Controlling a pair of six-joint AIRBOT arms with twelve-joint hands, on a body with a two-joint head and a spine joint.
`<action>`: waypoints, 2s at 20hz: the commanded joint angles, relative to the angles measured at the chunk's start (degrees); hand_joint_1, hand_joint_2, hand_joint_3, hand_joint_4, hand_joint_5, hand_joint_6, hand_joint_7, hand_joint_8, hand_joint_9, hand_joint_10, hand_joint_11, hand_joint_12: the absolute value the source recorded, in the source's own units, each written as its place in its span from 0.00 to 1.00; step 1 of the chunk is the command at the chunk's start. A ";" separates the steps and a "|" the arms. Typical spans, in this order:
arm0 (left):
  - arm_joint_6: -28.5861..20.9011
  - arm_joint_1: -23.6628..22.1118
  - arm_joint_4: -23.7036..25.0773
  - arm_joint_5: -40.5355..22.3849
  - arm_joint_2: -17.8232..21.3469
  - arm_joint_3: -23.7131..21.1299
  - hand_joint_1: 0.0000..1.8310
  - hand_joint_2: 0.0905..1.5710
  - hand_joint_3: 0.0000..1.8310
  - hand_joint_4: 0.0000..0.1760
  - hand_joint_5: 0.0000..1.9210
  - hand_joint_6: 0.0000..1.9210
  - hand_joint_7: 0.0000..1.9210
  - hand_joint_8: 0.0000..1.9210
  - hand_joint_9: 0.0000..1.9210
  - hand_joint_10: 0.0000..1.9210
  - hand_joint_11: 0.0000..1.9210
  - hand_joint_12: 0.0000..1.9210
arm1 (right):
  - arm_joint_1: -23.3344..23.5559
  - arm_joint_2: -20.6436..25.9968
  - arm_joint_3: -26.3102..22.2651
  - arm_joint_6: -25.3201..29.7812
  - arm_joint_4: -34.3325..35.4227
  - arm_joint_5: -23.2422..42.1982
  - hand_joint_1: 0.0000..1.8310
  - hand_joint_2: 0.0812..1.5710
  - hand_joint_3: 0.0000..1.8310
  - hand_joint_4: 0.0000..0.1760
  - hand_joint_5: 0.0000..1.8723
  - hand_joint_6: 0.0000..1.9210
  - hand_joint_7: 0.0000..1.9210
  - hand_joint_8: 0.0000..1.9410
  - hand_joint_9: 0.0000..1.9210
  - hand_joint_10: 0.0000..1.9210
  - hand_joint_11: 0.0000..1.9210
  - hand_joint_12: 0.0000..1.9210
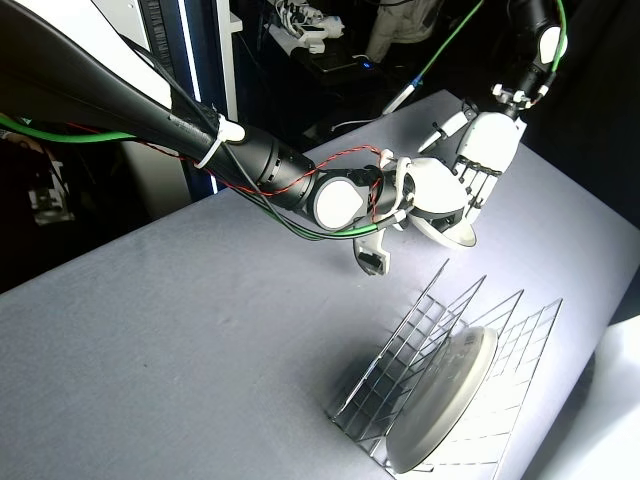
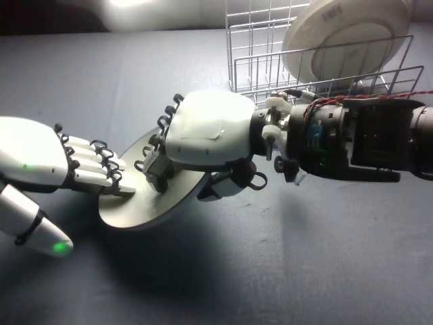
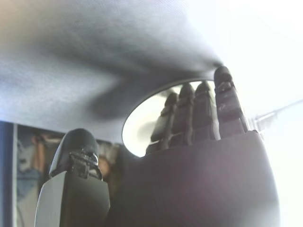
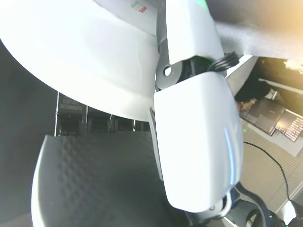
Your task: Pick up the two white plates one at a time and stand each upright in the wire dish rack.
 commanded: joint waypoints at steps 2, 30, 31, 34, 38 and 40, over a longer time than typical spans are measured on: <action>0.16 -2.98 -1.20 -0.19 1.25 0.08 0.00 0.74 0.00 0.00 0.03 0.00 0.01 0.00 0.00 0.00 0.00 0.00 | -0.12 0.91 -0.58 0.20 1.08 3.12 0.82 0.66 0.00 0.00 0.53 0.46 0.56 0.36 0.56 0.41 0.46 0.76; 1.17 -17.64 3.76 4.30 5.97 -2.99 0.00 0.74 0.00 0.00 0.03 0.00 0.02 0.00 0.01 0.00 0.00 0.00 | 9.38 15.81 -19.34 0.21 19.17 5.20 0.82 0.65 0.00 0.00 0.53 0.45 0.58 0.32 0.56 0.41 0.46 0.76; 1.17 -17.64 3.76 4.33 5.99 -2.91 0.00 0.74 0.00 0.00 0.03 0.00 0.02 0.00 0.01 0.00 0.00 0.00 | 9.87 16.87 -20.40 0.23 20.87 5.20 0.82 0.65 0.00 0.00 0.53 0.45 0.59 0.31 0.56 0.42 0.46 0.76; 1.20 -17.55 3.76 4.32 5.98 -2.87 0.00 0.74 0.00 0.00 0.04 0.00 0.03 0.00 0.01 0.00 0.00 0.00 | 10.59 18.53 -21.65 0.83 24.56 4.97 0.76 0.66 0.00 0.00 0.53 0.49 0.58 0.35 0.54 0.51 0.47 0.54; 1.74 -17.05 3.76 4.51 5.96 -2.84 0.00 0.74 0.00 0.00 0.04 0.00 0.03 0.00 0.01 0.00 0.00 0.00 | 12.61 20.75 -22.36 1.13 34.31 1.53 0.76 0.65 0.00 0.00 0.54 0.47 0.60 0.33 0.56 0.49 0.50 0.49; 1.75 -16.90 3.76 4.68 5.94 -2.66 0.00 0.75 0.00 0.00 0.04 0.00 0.03 0.00 0.01 0.00 0.00 0.00 | 13.97 21.47 -22.31 1.13 38.99 -0.37 0.82 0.65 0.00 0.00 0.53 0.44 0.59 0.32 0.57 0.41 0.46 0.75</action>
